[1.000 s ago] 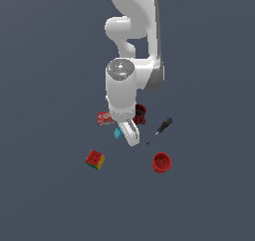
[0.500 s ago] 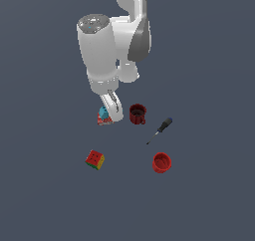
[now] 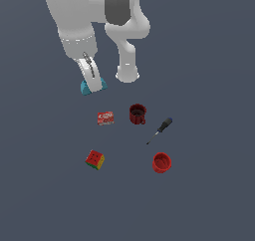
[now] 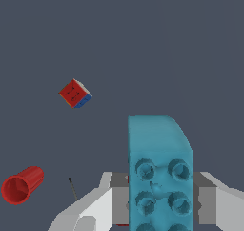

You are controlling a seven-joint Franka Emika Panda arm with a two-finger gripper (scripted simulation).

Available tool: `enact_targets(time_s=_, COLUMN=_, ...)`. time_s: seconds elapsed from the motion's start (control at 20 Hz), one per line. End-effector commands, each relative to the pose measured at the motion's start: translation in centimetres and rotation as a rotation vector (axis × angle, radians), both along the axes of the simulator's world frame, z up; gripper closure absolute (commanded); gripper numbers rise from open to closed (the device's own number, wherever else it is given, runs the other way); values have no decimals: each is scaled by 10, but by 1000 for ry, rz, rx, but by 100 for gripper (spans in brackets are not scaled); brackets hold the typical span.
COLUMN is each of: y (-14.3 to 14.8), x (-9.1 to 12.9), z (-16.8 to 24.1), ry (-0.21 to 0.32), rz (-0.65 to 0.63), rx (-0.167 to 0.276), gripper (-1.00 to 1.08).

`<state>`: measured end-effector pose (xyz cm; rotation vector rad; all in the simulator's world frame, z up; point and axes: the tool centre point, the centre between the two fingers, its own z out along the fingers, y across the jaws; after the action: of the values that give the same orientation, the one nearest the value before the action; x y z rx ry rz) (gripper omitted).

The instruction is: Pick up a designated object from a clutter of objects.

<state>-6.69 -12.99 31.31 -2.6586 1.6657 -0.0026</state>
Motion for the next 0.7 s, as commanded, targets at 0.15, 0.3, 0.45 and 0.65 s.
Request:
enact_targets(time_s=0.15, y=-25, x=-18, z=39, ry=2, rz=2, rx=-1, gripper=108)
enact_targets(time_s=0.3, y=-35, x=-24, z=54, ry=3, rz=2, rx=-2, gripper=108)
enact_targets(time_s=0.45, y=-42, x=-29, z=65, ry=3, rz=3, rx=-2, gripper=108)
enact_targets(time_s=0.65, y=-47, x=-31, z=73, ry=4, rz=4, rx=-2, gripper=108)
